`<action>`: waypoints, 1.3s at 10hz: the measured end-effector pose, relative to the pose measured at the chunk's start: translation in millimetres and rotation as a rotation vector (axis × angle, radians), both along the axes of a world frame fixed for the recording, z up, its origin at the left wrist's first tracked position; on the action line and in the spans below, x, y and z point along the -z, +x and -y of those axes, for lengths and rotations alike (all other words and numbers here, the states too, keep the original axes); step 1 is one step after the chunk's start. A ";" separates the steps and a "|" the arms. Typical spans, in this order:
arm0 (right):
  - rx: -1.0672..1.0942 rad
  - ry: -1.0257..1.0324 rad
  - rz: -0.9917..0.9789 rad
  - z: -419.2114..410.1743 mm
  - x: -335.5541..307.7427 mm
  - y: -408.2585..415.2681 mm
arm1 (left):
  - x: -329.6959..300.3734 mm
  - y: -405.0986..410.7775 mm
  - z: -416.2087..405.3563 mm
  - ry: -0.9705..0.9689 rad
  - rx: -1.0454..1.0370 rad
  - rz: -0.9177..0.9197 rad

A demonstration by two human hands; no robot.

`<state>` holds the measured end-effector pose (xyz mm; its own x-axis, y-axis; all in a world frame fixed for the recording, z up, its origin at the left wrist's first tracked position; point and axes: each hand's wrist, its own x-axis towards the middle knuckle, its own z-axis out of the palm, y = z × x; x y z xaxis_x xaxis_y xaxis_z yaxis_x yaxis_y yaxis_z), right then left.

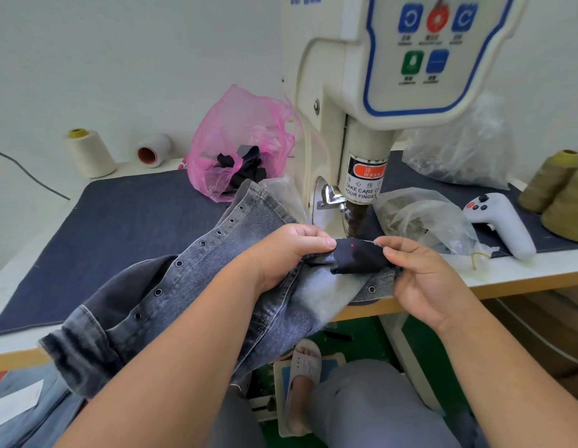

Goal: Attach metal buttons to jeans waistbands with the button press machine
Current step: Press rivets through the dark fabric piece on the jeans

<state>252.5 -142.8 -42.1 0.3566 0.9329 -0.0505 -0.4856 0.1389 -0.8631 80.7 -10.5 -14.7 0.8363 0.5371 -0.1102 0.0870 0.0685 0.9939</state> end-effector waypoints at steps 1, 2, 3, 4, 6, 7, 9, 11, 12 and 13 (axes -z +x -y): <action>-0.002 0.005 0.001 -0.1 0.0 0.3 | -0.8 -0.3 0.8 0.002 0.002 -0.005; -0.001 0.005 0.000 0.3 -0.1 0.5 | -0.9 -0.2 0.8 0.006 0.008 0.001; 0.000 0.002 0.004 0.4 -0.1 0.4 | -1.3 -0.7 0.4 0.003 0.016 0.008; 0.006 -0.003 0.006 0.0 -0.5 -0.1 | -0.7 -0.9 -0.1 0.007 0.017 0.012; 0.009 0.001 0.006 -0.3 -0.4 -0.5 | -0.1 -0.2 -0.5 0.008 0.017 0.007; 0.007 -0.003 0.004 0.1 -0.4 -0.1 | 0.2 0.0 -0.5 0.014 0.017 0.006; 0.007 -0.005 0.000 -0.3 -1.0 -0.3 | 1.6 1.1 -0.8 0.020 0.021 0.010; -0.003 -0.004 -0.001 0.0 -2.7 -1.3 | 2.8 1.0 -1.9 0.008 0.029 0.005; -0.001 -0.008 -0.003 0.3 -3.5 -2.2 | 2.7 1.5 -2.0 0.004 0.024 0.006; 0.003 -0.011 -0.006 0.5 -4.1 -2.8 | 2.2 1.3 -2.1 0.008 0.025 0.009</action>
<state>249.7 -143.2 -37.9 0.3595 0.9311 -0.0626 -0.4904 0.1314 -0.8616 82.0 -8.4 -16.9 0.8504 0.5168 -0.0981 0.0795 0.0582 0.9951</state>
